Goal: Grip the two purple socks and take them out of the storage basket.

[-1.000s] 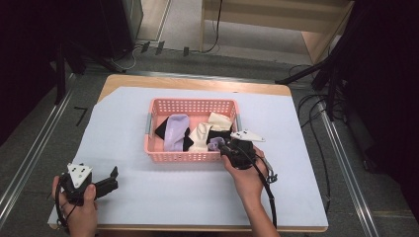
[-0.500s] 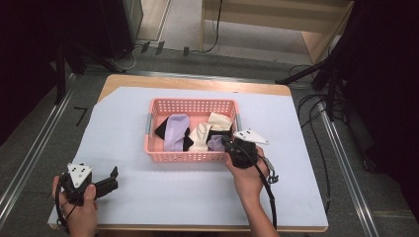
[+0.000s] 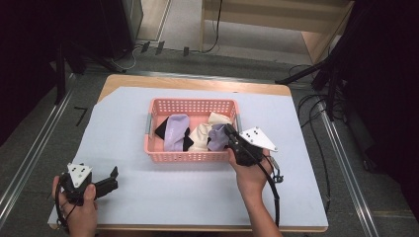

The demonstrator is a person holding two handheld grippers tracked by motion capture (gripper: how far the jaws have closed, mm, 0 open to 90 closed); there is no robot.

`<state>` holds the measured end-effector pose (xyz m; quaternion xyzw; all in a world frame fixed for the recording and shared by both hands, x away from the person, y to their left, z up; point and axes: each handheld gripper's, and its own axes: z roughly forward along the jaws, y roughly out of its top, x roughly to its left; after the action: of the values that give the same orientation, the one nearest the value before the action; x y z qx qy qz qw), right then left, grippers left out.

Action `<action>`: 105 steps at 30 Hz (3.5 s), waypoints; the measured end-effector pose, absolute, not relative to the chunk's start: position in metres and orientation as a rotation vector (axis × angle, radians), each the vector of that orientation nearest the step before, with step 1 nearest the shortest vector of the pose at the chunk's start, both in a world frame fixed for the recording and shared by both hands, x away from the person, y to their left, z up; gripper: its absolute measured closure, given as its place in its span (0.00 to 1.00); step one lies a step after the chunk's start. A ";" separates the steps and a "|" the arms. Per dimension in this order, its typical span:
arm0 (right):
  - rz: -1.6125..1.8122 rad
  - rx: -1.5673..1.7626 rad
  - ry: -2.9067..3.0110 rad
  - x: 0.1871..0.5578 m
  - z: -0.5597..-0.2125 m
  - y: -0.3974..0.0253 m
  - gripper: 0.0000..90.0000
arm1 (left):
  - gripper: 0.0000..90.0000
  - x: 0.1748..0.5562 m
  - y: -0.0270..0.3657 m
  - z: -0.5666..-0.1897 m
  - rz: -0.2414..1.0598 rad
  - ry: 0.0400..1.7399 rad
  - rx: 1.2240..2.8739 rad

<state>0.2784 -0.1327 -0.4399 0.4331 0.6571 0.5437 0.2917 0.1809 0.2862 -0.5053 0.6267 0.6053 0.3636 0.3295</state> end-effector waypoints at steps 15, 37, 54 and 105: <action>1.539 1.084 1.610 0.284 -0.406 -0.145 0.99 | 0.01 0.181 0.286 -0.505 0.952 1.581 1.638; 1.401 1.266 1.450 0.288 -0.428 -0.233 0.99 | 0.01 0.181 0.284 -0.506 0.967 1.580 1.637; 1.353 1.299 1.580 0.296 -0.439 -0.206 0.66 | 0.01 0.181 0.284 -0.506 0.974 1.580 1.645; 1.187 1.443 2.197 0.337 -0.470 0.003 0.98 | 0.01 0.183 0.281 -0.506 0.974 1.575 1.689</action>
<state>0.3372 0.0035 -0.4697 0.4961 0.7555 0.4082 0.1284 0.1833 0.2810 -0.5064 0.6402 0.5969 0.3693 0.3122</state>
